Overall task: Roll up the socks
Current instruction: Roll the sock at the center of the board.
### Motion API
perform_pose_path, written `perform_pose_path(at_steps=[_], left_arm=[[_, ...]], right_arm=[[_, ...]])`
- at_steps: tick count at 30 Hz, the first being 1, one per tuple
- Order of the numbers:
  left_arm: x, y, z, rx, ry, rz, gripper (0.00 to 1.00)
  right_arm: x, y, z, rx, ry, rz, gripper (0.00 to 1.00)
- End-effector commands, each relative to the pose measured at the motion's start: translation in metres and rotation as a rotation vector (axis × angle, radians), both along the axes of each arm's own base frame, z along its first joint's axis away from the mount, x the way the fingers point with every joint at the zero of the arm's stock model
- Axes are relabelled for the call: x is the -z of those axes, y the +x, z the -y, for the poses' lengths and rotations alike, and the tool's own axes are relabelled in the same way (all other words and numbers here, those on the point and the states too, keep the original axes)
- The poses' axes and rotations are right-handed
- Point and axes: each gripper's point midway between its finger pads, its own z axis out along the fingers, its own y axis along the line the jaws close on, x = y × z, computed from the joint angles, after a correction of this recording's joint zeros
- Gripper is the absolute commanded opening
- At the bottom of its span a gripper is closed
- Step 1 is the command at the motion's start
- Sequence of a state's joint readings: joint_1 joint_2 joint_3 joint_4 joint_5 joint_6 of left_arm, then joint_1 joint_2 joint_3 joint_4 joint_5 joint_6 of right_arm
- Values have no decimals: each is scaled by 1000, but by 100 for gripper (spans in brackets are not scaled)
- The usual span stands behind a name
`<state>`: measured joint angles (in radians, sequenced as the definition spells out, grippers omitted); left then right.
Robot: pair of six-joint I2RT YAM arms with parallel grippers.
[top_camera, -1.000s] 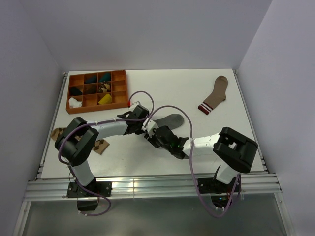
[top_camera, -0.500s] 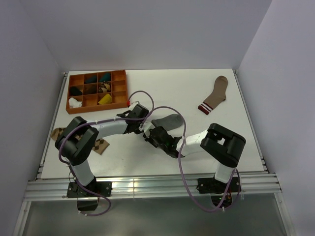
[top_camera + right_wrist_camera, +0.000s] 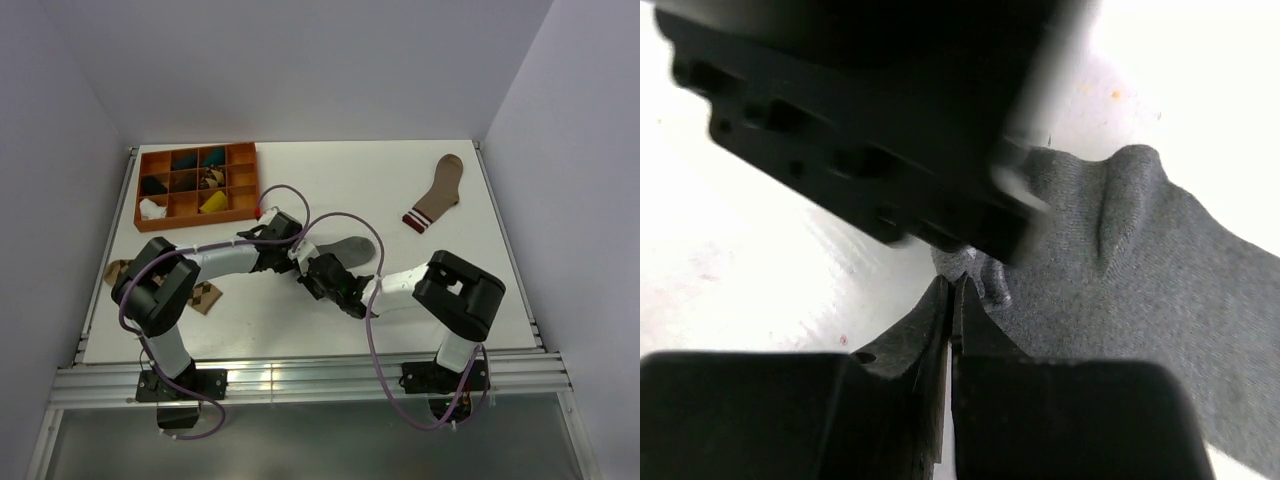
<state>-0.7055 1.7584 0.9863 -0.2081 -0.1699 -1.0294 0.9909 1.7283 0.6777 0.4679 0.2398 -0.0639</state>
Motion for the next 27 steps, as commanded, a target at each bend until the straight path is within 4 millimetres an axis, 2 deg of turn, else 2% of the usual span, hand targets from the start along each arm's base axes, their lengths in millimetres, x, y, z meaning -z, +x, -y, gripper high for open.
perform_pose_path(at_steps=[1,2,3,4,5,7,10,16,17,18,20,22,27], left_arm=[[-17,-1,-3,-78,-50,13,24],[-17,-1,-6,-93,-67,22,35],[-22,1,-8,-121,-90,30,38],[-45,7,-10,-161,-166,91,50],[-41,5,-12,-163,-159,86,50],[-55,9,-11,-186,-210,122,52],[-60,8,-8,-197,-268,146,53],[-48,1,6,-151,-335,112,52],[-45,-1,7,-149,-341,109,52],[-44,-4,11,-141,-353,104,52],[-43,-5,14,-139,-358,103,52],[-40,-6,17,-131,-354,98,52],[-37,-6,22,-115,-351,95,52]], right_arm=[[4,-15,10,29,92,-150,0],[2,-14,12,37,107,-163,0],[1,-18,12,39,143,-201,0],[-10,-13,18,74,231,-245,0],[-11,-7,21,88,239,-239,0],[-12,-10,22,96,292,-292,0],[-13,-8,28,129,374,-370,0],[-9,-9,31,199,502,-514,0],[-14,-8,28,186,543,-521,0],[-8,-12,30,223,573,-571,0],[-9,-8,33,247,639,-602,0],[-2,-7,42,312,688,-660,0],[5,-10,47,370,786,-751,0]])
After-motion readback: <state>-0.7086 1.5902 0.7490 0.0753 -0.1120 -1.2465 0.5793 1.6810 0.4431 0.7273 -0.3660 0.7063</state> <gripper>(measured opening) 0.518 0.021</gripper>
